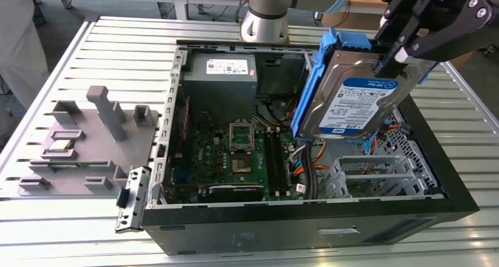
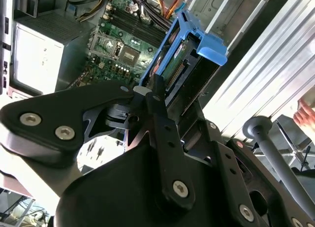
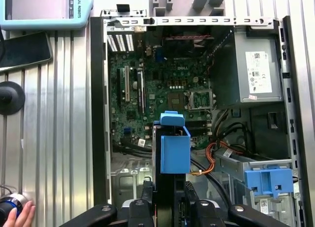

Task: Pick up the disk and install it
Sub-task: 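Pick up the disk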

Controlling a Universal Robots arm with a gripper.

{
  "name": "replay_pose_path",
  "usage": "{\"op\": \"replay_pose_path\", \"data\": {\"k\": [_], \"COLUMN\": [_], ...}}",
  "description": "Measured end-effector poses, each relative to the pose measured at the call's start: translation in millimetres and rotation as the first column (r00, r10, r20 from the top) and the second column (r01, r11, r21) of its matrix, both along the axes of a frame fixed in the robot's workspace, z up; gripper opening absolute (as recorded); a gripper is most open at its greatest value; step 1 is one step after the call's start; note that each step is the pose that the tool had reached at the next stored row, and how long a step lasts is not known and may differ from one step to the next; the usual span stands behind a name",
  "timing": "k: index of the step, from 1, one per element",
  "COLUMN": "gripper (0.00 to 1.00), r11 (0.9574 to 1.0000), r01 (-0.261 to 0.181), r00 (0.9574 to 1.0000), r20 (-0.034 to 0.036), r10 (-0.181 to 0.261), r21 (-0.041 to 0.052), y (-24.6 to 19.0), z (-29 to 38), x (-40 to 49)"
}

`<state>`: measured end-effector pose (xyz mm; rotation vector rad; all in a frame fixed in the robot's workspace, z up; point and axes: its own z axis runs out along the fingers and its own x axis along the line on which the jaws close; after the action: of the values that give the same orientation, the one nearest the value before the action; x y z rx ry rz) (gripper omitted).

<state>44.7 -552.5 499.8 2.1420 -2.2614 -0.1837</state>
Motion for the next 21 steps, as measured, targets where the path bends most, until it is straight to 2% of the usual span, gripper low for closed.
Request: {"op": "replay_pose_path", "data": {"k": [21], "gripper": [0.35], "r11": [1.0000], "r01": [0.000], "r00": [1.0000], "r20": [0.0001], "r10": [0.000], "r21": [0.0001], "y": [-8.2], "z": [-2.4], "x": [39.1]}}
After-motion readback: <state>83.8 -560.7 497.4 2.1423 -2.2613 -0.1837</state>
